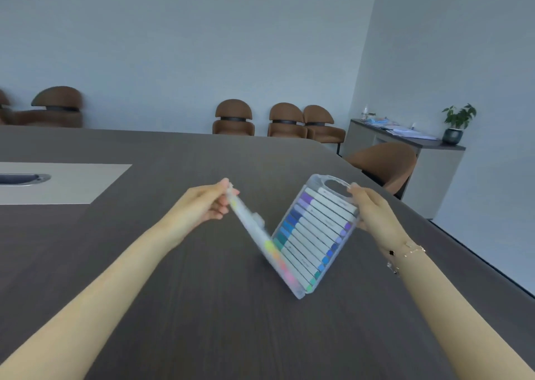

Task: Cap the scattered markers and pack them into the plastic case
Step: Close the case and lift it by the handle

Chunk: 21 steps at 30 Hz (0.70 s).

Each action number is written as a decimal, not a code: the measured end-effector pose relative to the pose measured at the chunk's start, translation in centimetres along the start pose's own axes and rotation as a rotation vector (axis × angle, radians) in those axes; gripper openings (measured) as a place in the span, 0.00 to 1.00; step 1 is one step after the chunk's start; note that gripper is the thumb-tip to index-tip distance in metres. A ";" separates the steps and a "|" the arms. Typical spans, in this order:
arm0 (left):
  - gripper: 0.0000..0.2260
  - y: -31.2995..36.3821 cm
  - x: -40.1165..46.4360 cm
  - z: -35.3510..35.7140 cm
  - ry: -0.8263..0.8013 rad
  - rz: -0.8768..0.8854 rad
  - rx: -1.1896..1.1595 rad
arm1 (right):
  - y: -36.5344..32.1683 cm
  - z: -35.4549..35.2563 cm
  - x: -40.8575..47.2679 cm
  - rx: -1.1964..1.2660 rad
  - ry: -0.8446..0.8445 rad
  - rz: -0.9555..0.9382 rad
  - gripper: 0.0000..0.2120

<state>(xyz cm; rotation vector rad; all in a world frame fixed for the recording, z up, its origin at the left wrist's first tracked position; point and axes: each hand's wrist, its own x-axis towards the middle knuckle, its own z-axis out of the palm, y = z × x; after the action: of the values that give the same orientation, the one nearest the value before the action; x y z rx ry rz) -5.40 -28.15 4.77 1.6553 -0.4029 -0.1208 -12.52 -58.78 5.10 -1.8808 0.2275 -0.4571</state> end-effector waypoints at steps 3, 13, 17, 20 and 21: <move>0.17 0.0 0.9 2.6 0.093 0.174 0.179 | -2.1 1.3 -0.4 0.114 -0.184 -0.019 0.23; 0.29 -0.8 5.1 6.4 0.064 0.256 0.266 | -0.1 2.4 0.4 0.310 -0.470 -0.147 0.39; 0.22 -0.7 5.2 6.9 0.150 0.336 0.261 | 0.6 2.3 0.5 0.316 -0.517 -0.203 0.36; 0.15 -0.7 5.3 6.9 0.204 0.399 0.267 | 0.6 2.3 0.8 0.248 -0.484 -0.205 0.26; 0.15 -0.7 5.3 6.8 0.218 0.415 0.258 | 0.6 2.4 0.9 0.220 -0.452 -0.214 0.20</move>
<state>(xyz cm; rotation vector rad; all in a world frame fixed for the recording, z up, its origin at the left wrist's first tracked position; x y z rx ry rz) -2.50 -36.28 3.98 1.7780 -0.6039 0.4338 -10.68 -57.27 4.00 -1.7450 -0.3156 -0.1793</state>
